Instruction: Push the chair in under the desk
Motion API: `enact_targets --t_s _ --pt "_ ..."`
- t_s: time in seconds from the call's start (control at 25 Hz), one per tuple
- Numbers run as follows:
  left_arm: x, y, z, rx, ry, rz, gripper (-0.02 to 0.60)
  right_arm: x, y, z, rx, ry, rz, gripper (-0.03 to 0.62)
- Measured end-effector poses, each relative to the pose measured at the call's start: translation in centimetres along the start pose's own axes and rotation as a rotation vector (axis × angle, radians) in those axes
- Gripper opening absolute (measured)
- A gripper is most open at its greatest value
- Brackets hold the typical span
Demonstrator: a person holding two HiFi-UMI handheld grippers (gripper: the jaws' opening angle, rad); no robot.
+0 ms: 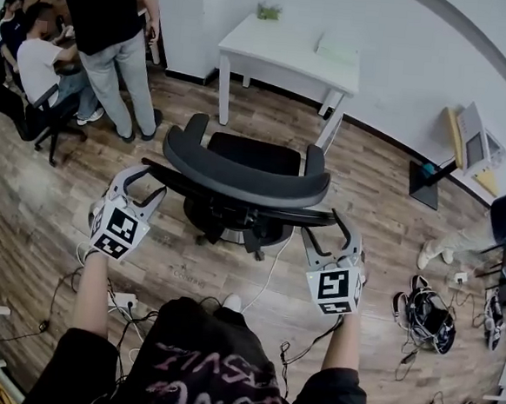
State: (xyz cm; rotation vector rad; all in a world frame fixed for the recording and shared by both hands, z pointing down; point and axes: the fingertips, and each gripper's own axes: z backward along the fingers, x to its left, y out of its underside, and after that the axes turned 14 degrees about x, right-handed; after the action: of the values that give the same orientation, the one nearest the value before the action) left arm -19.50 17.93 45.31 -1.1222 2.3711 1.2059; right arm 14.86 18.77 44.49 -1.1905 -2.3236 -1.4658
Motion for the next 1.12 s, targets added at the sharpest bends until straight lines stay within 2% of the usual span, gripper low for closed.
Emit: enact_targets --t_s 0.16,0.48,0.64,0.76,0.96,1.12 --pt "-0.2 -0.1 -0.8 0.041 0.001 -0.076 0.235 0.4 0.5 -1.4 0.041 -0.03 0.091 0.265" --pt "-0.6 0.1 -3.5 0.101 0.013 -0.199 0.258 0.8 0.4 -3.0 0.067 -0.074 0.129 0.268" --pt "0.0 -0.5 -4.5 0.089 0.037 -0.229 0.267 0.5 0.4 -4.0 0.081 -0.09 0.13 0.268" --pt "-0.2 -0.5 -5.0 0.095 0.036 -0.266 0.268 1.0 1.1 -4.8 0.124 -0.081 0.192 0.268" --pt "-0.1 -0.5 -5.7 0.12 0.024 -0.318 0.268 1.1 1.1 -5.4 0.146 -0.105 0.209 0.27" --pt "-0.2 -0.4 -5.8 0.124 0.023 -0.343 0.269 1.2 1.4 -5.9 0.193 -0.105 0.279 0.268"
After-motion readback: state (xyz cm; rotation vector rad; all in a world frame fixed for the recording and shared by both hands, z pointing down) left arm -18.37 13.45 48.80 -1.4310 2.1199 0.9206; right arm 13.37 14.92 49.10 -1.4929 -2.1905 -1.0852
